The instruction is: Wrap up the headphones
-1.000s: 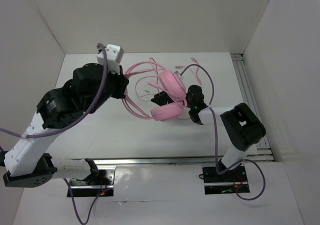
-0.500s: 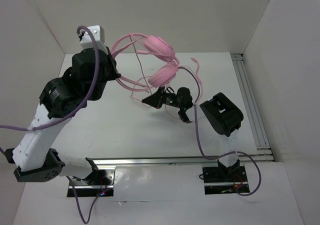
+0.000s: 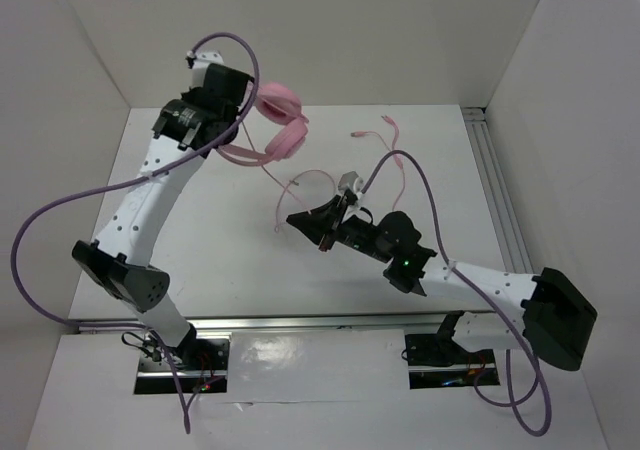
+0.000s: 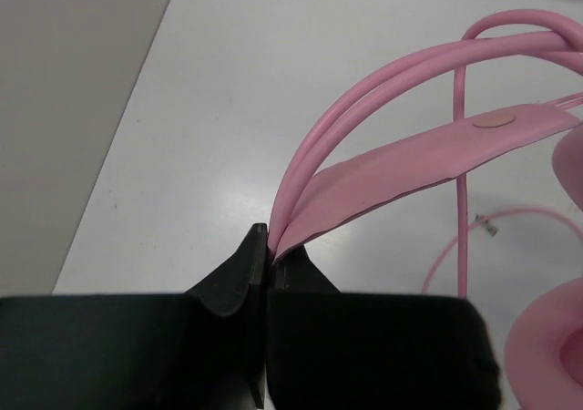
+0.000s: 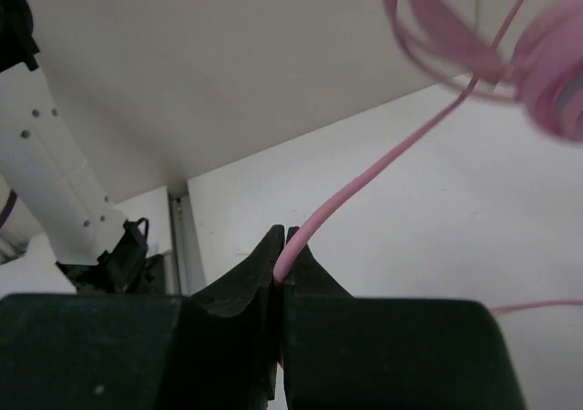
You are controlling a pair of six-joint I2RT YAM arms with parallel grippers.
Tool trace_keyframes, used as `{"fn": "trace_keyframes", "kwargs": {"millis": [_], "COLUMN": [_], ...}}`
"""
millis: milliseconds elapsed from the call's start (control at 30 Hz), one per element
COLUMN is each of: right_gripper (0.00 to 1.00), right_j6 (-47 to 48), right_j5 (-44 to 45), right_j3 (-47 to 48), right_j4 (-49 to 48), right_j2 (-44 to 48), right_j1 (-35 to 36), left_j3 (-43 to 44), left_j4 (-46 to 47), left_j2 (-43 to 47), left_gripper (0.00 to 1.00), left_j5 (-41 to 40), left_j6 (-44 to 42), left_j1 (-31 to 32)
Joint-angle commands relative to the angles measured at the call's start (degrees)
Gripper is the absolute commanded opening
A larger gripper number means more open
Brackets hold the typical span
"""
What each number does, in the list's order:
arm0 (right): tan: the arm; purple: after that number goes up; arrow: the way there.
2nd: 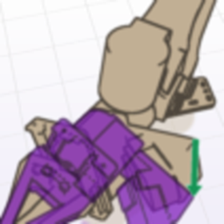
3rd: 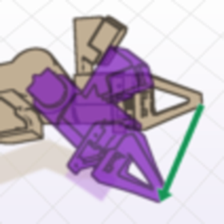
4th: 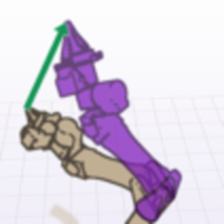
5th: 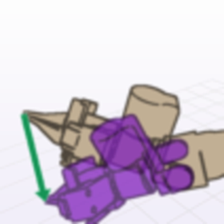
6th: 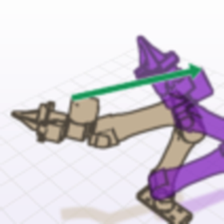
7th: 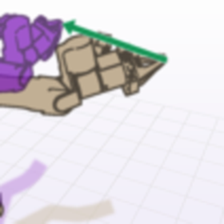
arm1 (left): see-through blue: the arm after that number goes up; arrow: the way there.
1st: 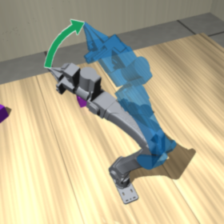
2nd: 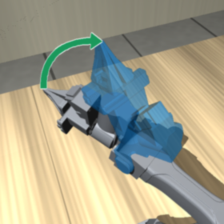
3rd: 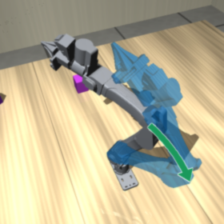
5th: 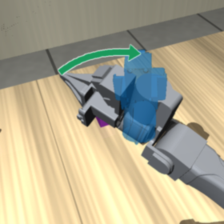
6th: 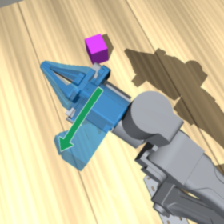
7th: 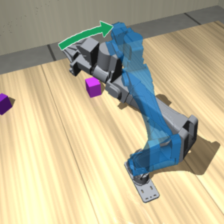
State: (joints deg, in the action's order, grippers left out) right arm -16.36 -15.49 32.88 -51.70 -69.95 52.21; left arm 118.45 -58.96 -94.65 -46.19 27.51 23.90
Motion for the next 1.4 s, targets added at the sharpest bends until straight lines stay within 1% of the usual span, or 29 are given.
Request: {"fn": "trace_keyframes", "kwargs": {"millis": [0,33,100,133,167,233,267,300,367,400,467,500,567,600,633,733,800,867,900,933,967,1000,1100,1133,1200,1233,1267,1333,1367], "right_gripper": [0.00,0.00,0.00,0.00,0.00,0.00,0.00,0.00,0.01,0.01,0.01,0.03,0.06,0.13,0.15,0.15,0.15,0.18,0.22,0.23,0.23,0.26,0.30,0.30,0.28,0.25,0.18,0.18,0.18], "right_j6": [12.1,13.5,17.6,19.0,20.4,24.2,25.5,27.5,30.1,32.1,34.3,35.3,38.1,38.9,39.5,40.2,39.6,37.2,36.5,35.8,35.1,34.2,31.4,30.5,28.3,27.7,27.7,24.6,23.6], "right_j5": [9.9,12.4,15.6,17.7,22.1,26.9,29.4,34.8,38.9,44.2,47.6,50.6,53.2,55.5,56.5,56.0,54.1,50.4,48.1,45.0,43.8,42.9,36.3,31.7,26.9,25.4,22.6,17.6,15.9], "right_j3": [4.7,7.3,9.8,11.1,13.4,15.0,15.5,16.1,16.9,17.4,17.9,17.9,17.9,17.9,17.4,17.4,18.1,19.8,19.8,20.4,21.1,21.1,22.0,22.0,22.8,22.8,22.8,22.2,21.7], "right_j4": [19.8,24.0,27.6,29.6,33.1,35.7,36.6,37.7,38.5,38.0,38.0,36.1,33.9,31.1,29.7,26.1,26.6,28.3,28.3,28.3,28.3,28.3,29.0,29.0,29.6,29.6,28.8,27.1,24.7], "right_j2": [4.3,5.4,5.4,5.4,4.9,4.4,4.4,4.4,3.9,3.9,3.9,3.9,3.9,3.9,4.4,4.4,4.9,5.4,5.4,6.0,6.0,6.0,6.0,5.4,3.8,2.0,1.1,-1.7,-2.7], "right_j1": [3.2,3.3,3.9,3.9,4.4,4.4,4.4,4.4,4.4,4.4,4.4,4.4,4.4,4.4,3.9,1.2,-1.6,-3.3,-5.3,-6.1,-6.9,-8.5,-12.5,-13.5,-16.0,-16.5,-16.5,-17.9,-18.4], "left_j3": [-4.7,-8.6,-11.7,-14.8,-16.6,-19.7,-23.3,-25.0,-28.1,-29.0,-31.7,-31.7,-32.9,-32.9,-33.7,-34.3,-34.9,-34.9,-34.9,-34.9,-34.3,-34.3,-34.3,-33.7,-33.7,-32.2,-31.5,-28.7,-27.8], "left_j4": [6.2,6.2,6.2,6.2,6.2,6.2,6.2,6.2,2.6,1.4,0.8,0.8,0.8,0.3,0.2,0.2,-1.1,-1.8,-1.8,-1.8,-1.8,-1.8,-2.4,-1.8,-0.4,0.2,0.2,0.8,0.8], "left_j2": [-0.2,-0.7,-0.7,-0.7,-0.7,-0.1,0.4,1.0,1.5,1.5,1.5,2.2,3.0,3.7,3.7,5.4,6.1,6.7,7.3,7.9,7.9,7.9,8.8,9.3,11.4,12.1,12.7,14.4,14.4], "left_gripper": [0.00,0.00,0.00,0.00,0.00,0.00,0.00,0.00,0.00,0.00,0.00,0.00,0.00,0.00,0.00,0.00,0.00,0.00,0.00,0.00,0.00,0.00,0.00,0.00,0.00,0.00,0.00,0.00,0.00], "left_j5": [-5.5,-6.0,-4.4,-3.8,-3.8,-3.8,-3.8,-3.8,-2.1,-2.1,-2.6,-2.6,-1.9,-2.6,-3.2,-2.7,-4.0,-4.9,-3.9,-2.7,-2.1,-2.1,-0.6,1.4,4.2,5.0,6.7,8.1,8.7], "left_j6": [-0.9,-1.4,-4.4,-5.2,-5.8,-7.4,-8.0,-8.0,-6.3,-5.5,-4.8,-4.8,-4.8,-4.8,-5.4,-6.1,-5.4,-4.8,-4.8,-4.8,-5.4,-6.0,-6.8,-6.8,-8.6,-9.1,-9.1,-9.8,-9.8], "left_j1": [2.0,3.0,5.9,6.9,7.9,11.2,12.2,13.2,14.6,15.7,16.3,17.2,18.8,19.6,20.5,24.2,26.4,26.9,27.7,27.7,28.6,29.5,31.2,31.2,32.5,32.5,32.5,33.6,33.6]}}
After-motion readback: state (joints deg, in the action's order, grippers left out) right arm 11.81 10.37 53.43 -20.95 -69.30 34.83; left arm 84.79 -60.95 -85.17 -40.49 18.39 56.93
